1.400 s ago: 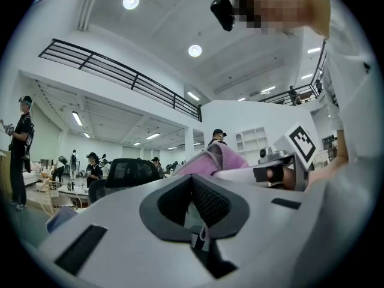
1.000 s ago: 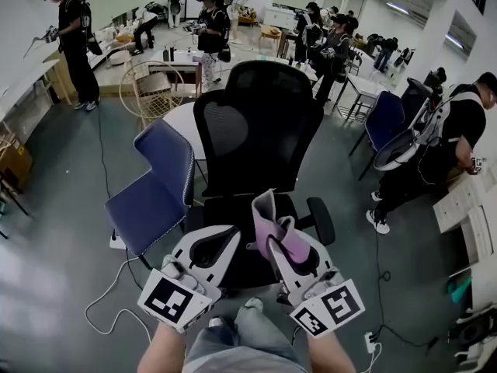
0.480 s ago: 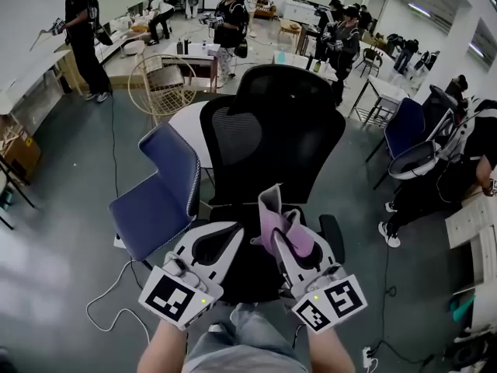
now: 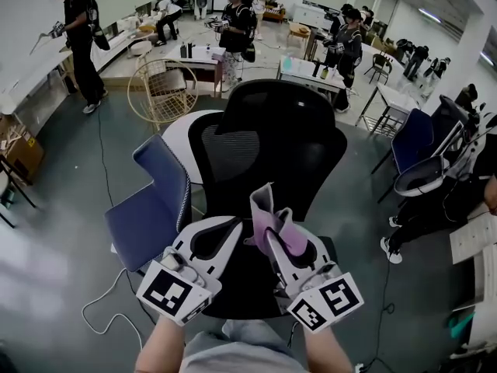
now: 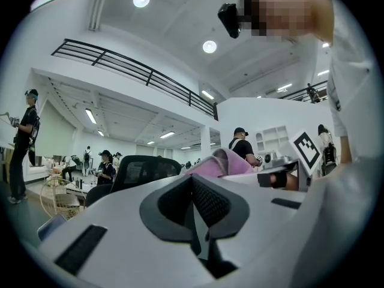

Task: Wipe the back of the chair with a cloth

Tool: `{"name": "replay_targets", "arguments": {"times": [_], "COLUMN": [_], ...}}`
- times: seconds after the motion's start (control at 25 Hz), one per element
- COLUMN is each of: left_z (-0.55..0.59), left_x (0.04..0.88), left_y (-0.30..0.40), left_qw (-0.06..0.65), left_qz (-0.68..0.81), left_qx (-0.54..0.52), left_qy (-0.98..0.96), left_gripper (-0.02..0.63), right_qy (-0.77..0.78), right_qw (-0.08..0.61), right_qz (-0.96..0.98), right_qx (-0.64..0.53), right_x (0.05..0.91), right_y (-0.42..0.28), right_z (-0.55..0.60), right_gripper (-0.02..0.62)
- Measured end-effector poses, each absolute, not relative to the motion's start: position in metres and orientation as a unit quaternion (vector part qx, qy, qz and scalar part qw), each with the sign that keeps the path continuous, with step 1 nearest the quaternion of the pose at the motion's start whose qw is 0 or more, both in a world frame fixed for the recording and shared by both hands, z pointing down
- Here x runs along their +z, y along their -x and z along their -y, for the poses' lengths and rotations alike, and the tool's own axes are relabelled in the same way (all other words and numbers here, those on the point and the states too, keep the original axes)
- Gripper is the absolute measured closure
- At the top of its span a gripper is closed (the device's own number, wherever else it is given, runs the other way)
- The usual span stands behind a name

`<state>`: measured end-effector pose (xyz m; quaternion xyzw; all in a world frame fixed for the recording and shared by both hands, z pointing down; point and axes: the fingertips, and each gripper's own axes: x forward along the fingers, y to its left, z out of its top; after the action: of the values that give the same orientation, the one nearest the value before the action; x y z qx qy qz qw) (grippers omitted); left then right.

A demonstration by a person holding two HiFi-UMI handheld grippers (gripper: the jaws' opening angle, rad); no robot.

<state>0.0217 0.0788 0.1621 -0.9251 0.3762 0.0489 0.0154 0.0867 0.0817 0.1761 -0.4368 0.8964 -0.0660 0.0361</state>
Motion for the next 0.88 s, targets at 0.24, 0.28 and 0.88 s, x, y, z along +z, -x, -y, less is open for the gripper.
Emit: {"name": "replay_targets", "arguments": {"times": [0.24,0.28,0.88], "left_z": [-0.065,-0.064,-0.039], "left_x": [0.156,0.157,0.164], "left_y": [-0.038,-0.041,-0.033], "left_qw": [0.017,0.016,0.011], "left_qz": [-0.375,-0.375,-0.376], "left_qx": [0.049,0.046,0.036], "left_qy": [0.926,0.926,0.926], "left_gripper": [0.595,0.595,0.595], "right_qy": [0.428,0.428,0.445], "right_qw": [0.039,0.040,0.041], "right_qz": [-0.900,-0.900,-0.890], "right_qx": [-0.076,-0.076,-0.093], "right_x": [0.174,0.174,0.185], "right_y": [-0.096,-0.098,-0.100], "right_z": [-0.065,-0.062,-0.033], "right_gripper": [0.485,0.485,0.485]}}
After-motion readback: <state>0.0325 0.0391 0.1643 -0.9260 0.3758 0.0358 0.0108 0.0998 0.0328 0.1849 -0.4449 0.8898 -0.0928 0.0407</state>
